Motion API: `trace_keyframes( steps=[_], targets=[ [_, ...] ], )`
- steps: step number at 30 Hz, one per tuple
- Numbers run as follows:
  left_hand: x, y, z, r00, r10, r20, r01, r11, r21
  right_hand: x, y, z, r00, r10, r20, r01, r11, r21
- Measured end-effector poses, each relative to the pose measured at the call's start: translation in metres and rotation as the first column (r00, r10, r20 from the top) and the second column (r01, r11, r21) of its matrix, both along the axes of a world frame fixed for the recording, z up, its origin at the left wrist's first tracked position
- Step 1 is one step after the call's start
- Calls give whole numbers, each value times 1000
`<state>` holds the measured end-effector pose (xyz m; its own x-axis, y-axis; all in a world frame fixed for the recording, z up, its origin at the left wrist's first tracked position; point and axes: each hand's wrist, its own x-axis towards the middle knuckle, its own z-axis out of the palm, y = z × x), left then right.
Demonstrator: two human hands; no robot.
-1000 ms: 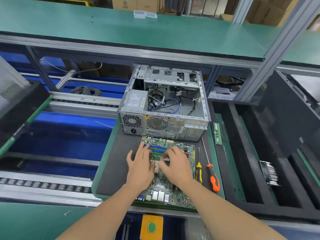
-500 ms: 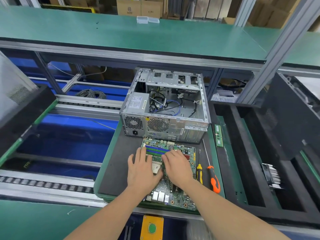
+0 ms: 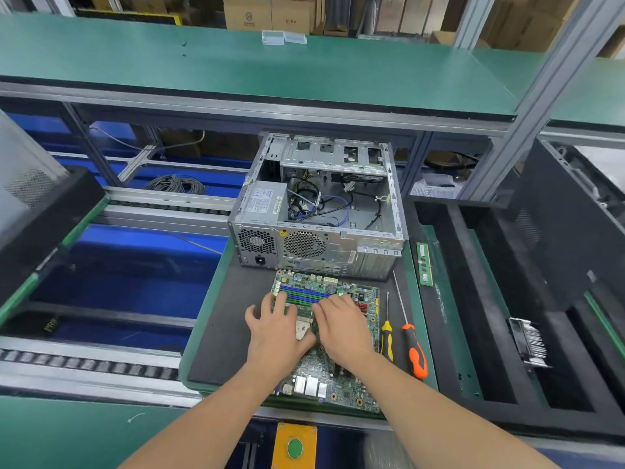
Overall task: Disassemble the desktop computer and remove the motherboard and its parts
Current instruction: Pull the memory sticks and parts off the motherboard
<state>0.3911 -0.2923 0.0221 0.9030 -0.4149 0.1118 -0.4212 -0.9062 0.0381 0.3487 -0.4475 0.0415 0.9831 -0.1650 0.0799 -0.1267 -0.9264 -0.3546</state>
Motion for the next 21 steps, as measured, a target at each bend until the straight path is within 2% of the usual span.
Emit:
trace_keyframes(
  steps=[7, 14, 21],
  targets=[
    [-3, -2, 3, 1000, 12, -18, -11, 998, 63, 0, 0, 1, 1000, 7, -5, -7, 1000, 2],
    [-7, 4, 2, 999, -23, 49, 18, 995, 96, 0, 0, 0, 1000, 2, -6, -2, 1000, -1],
    [-7, -3, 3, 1000, -14, 24, 10, 987, 158, 1, 0, 0, 1000, 0, -3, 0, 1000, 8]
  ],
)
